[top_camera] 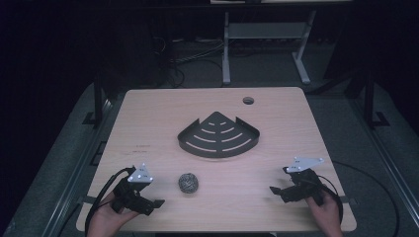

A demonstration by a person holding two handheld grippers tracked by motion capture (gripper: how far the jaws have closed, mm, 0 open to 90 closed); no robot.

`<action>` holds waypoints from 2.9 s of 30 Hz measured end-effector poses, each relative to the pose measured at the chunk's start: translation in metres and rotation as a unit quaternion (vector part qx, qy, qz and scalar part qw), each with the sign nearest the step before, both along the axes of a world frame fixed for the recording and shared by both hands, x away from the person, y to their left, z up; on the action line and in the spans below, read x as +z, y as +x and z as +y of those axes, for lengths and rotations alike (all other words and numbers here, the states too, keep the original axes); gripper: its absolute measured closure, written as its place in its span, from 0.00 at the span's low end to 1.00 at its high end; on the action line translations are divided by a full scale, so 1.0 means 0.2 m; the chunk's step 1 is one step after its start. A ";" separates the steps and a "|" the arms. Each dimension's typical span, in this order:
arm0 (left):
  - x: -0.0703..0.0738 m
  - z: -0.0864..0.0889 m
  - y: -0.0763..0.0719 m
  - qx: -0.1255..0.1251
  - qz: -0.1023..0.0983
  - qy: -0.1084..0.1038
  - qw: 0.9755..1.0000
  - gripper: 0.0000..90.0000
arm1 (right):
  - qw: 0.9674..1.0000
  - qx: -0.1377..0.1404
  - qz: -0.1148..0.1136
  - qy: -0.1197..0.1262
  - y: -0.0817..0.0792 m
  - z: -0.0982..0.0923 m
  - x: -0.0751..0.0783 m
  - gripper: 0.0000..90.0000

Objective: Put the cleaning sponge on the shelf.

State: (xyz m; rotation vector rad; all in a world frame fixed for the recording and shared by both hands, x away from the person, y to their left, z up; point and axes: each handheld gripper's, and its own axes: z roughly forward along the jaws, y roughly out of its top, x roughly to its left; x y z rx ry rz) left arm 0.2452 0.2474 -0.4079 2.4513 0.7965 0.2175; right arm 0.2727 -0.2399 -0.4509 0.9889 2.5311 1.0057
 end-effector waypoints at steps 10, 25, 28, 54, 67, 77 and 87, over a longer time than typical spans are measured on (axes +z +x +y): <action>0.01 -0.05 0.03 -0.011 0.002 0.005 1.000 0.19 | 1.000 0.001 -0.001 0.001 0.00 0.00 0.00 0.15; 0.01 -0.11 0.08 -0.020 0.010 0.014 1.000 0.19 | 1.000 -0.002 0.000 0.006 0.00 0.00 0.01 0.15; 0.01 -0.13 0.09 -0.022 0.011 0.016 1.000 0.19 | 1.000 -0.003 0.001 0.008 0.00 0.00 0.01 0.15; -0.01 -0.30 0.20 -0.053 0.030 0.034 0.998 0.19 | 1.000 0.000 -0.001 0.009 0.00 0.00 0.01 0.15; -0.03 -0.35 0.23 -0.057 0.039 0.040 0.997 0.19 | 1.000 0.000 -0.003 0.011 -0.01 0.00 0.01 0.15; -0.05 -0.39 0.26 -0.060 0.047 0.042 0.996 0.19 | 1.000 0.001 -0.003 0.012 0.00 0.00 0.01 0.15; -0.07 -0.41 0.29 -0.058 0.053 0.049 0.996 0.19 | 1.000 0.001 -0.003 0.012 -0.01 0.00 0.02 0.15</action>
